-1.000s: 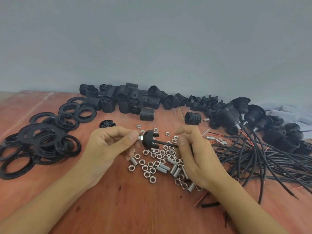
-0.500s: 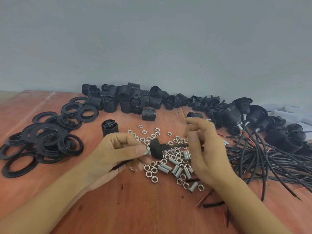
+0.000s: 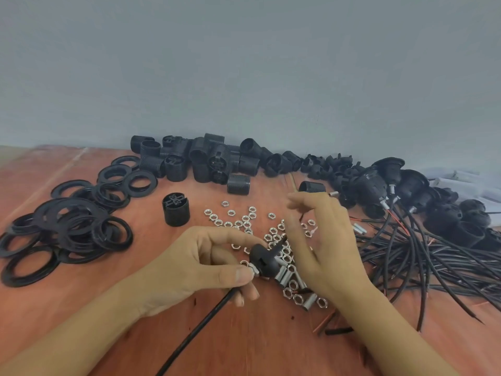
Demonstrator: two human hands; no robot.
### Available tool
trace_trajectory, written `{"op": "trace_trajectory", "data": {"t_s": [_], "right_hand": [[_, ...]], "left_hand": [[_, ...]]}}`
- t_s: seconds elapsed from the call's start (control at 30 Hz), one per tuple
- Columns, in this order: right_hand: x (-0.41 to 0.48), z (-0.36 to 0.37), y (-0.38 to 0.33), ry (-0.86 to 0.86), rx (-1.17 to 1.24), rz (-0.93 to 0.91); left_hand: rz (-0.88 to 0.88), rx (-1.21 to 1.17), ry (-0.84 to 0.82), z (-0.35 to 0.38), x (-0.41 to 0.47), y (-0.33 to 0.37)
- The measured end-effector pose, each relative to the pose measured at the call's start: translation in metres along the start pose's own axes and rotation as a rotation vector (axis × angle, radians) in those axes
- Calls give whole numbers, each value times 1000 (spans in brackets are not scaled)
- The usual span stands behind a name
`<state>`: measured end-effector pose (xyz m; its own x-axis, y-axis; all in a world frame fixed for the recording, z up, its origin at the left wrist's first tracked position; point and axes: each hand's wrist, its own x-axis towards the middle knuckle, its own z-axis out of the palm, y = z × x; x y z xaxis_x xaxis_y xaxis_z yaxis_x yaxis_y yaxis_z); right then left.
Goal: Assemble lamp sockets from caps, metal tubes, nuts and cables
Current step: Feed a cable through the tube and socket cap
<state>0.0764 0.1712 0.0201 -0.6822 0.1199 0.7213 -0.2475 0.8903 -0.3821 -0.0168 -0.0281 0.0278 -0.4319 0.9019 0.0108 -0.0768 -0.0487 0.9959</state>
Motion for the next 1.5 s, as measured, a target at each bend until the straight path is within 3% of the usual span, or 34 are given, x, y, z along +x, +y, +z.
{"op": "trace_trajectory", "data": {"t_s": [0.17, 0.37, 0.53, 0.67, 0.83, 0.97, 1.1, 1.3, 1.5], "right_hand": [[0, 4, 8, -26, 174, 521], [1, 7, 6, -13, 575, 809], [3, 10, 0, 141, 1034, 952], [5, 8, -6, 200, 1227, 925], [1, 15, -12, 207, 1175, 832], [-7, 27, -22, 146, 1168, 687], [-12, 32, -28, 83, 870, 491], [-12, 28, -24, 55, 557, 456], [-14, 32, -28, 31, 347, 293]], "left_hand": [[47, 49, -23, -4, 0, -6], [21, 100, 19, 0, 0, -3], [8, 177, 41, 3, 2, -5], [23, 162, 51, 4, 3, -5], [50, 158, 63, 12, 5, -11], [82, 292, 105, 17, 6, -18], [115, 405, 207, 14, 6, -21], [185, 391, 260, 9, 7, -20], [198, 353, 238, 8, 8, -22]]}}
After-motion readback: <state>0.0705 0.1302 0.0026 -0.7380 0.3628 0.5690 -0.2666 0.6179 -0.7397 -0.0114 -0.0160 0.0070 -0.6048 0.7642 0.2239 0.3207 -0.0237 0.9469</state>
